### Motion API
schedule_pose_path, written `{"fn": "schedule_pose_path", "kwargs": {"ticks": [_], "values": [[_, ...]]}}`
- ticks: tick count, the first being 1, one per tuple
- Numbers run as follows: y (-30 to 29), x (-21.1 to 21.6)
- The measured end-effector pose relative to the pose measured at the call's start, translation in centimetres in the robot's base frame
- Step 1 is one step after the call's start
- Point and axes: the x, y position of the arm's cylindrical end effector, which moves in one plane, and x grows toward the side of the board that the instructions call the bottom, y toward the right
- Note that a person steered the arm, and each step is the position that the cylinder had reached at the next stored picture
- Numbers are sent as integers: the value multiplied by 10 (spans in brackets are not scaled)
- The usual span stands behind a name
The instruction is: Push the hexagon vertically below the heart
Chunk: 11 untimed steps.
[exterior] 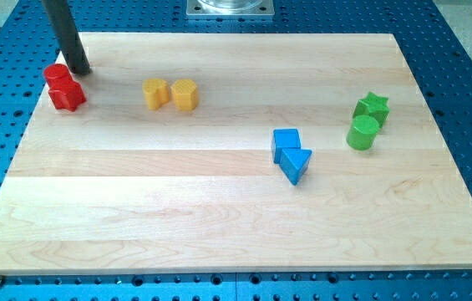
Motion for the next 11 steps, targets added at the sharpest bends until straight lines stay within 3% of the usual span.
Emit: {"fn": "schedule_pose_path", "kwargs": {"ticks": [1,2,5,11], "values": [[3,-1],[77,-2],[198,9],[160,176]]}}
